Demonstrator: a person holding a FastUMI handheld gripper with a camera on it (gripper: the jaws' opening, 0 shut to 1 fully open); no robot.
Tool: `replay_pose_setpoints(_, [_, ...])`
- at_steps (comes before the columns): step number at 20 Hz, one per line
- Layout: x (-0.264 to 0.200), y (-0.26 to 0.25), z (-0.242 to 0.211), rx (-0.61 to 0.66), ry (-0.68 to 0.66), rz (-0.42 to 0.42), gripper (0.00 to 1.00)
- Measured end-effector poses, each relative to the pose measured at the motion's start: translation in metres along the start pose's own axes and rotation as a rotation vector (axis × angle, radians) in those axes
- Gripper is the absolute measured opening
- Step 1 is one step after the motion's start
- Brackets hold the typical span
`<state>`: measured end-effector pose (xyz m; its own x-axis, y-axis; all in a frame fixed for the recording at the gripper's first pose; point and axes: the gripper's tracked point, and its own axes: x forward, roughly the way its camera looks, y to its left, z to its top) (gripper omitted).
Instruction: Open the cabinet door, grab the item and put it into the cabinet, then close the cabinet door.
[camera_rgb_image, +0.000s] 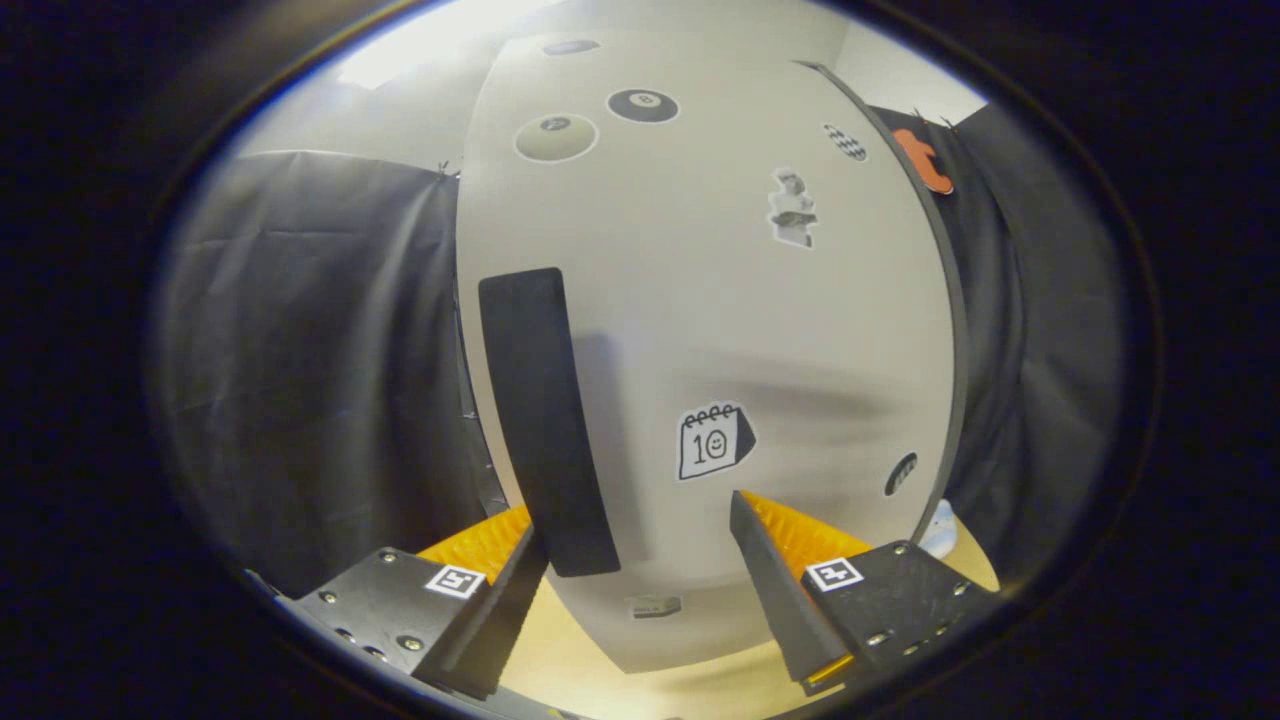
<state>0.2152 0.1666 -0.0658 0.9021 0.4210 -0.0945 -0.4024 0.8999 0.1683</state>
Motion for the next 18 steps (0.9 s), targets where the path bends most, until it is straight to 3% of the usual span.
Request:
replay_pose_setpoints(5, [0.016, 0.006, 0.0, 0.003, 0.002, 0.029, 1.0])
replay_pose_setpoints(18, [0.046, 0.007, -0.001, -0.017, -0.056, -0.092, 1.0])
